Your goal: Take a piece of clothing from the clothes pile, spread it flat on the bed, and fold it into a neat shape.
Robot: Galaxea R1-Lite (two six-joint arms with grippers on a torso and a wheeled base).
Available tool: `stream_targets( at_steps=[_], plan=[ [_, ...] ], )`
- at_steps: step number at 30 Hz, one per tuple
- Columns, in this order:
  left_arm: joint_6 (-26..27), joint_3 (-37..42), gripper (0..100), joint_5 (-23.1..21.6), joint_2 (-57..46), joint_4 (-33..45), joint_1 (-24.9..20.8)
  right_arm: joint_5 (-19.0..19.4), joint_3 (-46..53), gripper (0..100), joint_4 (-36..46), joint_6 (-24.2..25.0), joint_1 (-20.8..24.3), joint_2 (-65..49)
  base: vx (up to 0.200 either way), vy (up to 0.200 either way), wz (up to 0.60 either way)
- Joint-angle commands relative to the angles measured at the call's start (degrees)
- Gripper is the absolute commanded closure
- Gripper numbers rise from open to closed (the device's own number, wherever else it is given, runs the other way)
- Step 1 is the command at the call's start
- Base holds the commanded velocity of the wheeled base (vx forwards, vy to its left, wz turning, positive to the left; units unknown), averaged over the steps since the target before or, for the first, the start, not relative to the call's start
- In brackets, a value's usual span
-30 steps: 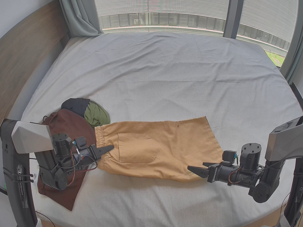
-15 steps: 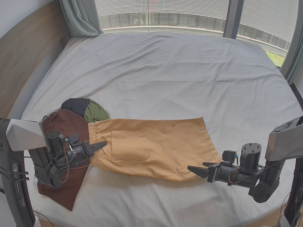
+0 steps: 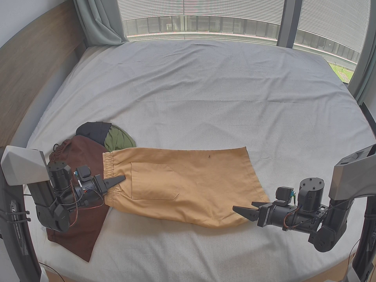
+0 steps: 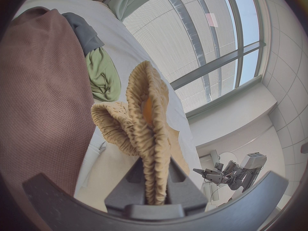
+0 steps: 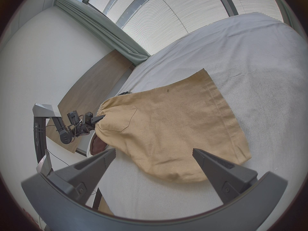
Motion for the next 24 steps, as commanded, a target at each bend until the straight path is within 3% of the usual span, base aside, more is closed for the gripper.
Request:
stream_targets(
  at_steps=[1,13,24],
  plan=[
    [0.0,0.1,100,-0.2,-0.3,0.0,0.7,0.0,0.1,0,0.0,-0.1,0.0,0.0,0.0,0.0,0.0],
    [0.0,0.7,100,-3.3,-1.4,0.0,4.2,0.0,0.0,0,0.0,0.0,0.0,-0.1,0.0,0.0,0.0],
    [-0.2,0.8,100,-3.4,-2.6,0.1,3.3,0.0,0.0,0,0.0,0.0,0.6,0.0,0.0,0.0,0.0]
  ],
)
